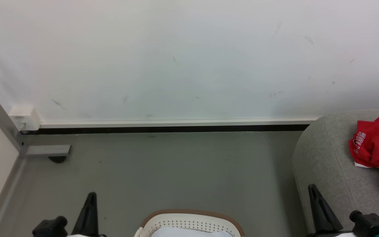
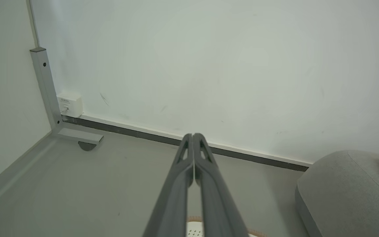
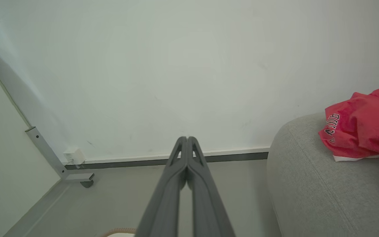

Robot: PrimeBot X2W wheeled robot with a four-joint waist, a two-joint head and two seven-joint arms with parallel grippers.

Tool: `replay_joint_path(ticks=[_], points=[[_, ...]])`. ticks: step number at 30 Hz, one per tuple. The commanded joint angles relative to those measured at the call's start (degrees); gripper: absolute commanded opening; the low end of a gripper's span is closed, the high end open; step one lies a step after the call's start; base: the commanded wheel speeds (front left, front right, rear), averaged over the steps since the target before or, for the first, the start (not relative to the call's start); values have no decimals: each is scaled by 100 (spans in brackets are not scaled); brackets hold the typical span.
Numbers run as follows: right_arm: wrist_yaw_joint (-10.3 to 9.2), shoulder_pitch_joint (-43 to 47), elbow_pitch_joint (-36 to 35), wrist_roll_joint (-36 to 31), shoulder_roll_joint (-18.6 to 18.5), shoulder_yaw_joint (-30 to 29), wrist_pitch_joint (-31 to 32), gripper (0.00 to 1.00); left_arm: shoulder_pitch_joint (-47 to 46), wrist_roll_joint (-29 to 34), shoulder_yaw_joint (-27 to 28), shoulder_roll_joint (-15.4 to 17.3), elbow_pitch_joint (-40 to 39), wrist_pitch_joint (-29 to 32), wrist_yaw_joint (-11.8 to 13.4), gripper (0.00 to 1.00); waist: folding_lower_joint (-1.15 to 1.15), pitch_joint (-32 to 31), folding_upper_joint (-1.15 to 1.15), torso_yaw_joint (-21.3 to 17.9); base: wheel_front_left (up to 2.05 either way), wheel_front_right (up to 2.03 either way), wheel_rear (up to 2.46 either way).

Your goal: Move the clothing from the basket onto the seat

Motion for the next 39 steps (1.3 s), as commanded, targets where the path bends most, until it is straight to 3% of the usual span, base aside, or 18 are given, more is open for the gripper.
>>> replay_joint_path(ticks=[1, 39], points=[[0, -99, -95, 305, -2, -73, 65, 0, -159, -301, 94, 20, -53, 97, -25, 0, 0, 3, 0, 5, 0, 0, 0], [-4, -215, -165, 3274, 29, -687, 919, 0, -279, -3578, 310, -24, -176, 930, -193, 0, 0, 59, 0, 52, 0, 0, 0]])
